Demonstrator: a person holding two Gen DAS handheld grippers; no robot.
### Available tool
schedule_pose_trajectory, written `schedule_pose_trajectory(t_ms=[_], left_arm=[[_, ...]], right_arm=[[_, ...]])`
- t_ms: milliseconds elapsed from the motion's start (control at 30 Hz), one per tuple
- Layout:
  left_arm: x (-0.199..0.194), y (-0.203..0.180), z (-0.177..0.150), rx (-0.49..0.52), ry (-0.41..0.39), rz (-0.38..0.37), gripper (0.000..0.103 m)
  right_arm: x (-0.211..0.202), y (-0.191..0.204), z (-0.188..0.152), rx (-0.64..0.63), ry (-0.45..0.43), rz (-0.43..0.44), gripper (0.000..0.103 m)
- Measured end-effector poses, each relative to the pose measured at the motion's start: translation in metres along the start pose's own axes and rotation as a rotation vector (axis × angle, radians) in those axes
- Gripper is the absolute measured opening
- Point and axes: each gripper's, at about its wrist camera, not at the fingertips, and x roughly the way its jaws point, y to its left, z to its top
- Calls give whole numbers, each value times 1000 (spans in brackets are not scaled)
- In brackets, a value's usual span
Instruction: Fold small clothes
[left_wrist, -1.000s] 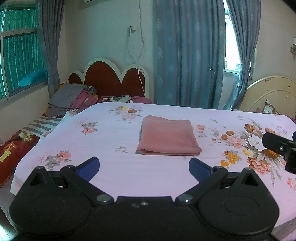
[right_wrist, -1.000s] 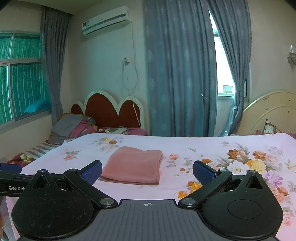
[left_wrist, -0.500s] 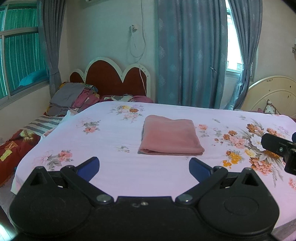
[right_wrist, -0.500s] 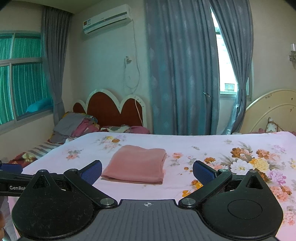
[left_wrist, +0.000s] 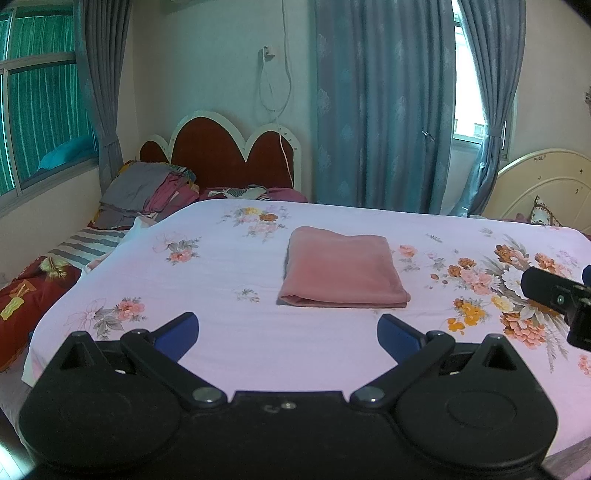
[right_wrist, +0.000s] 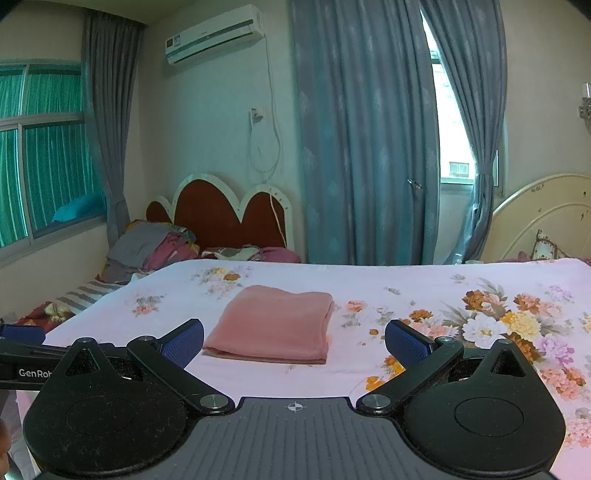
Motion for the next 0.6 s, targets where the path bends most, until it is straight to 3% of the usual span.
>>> schedule_pose_trajectory(t_ms=[600], left_arm=[[27, -4, 9, 6, 35, -10, 103]], right_arm=[[26, -2, 1, 12, 39, -2, 103]])
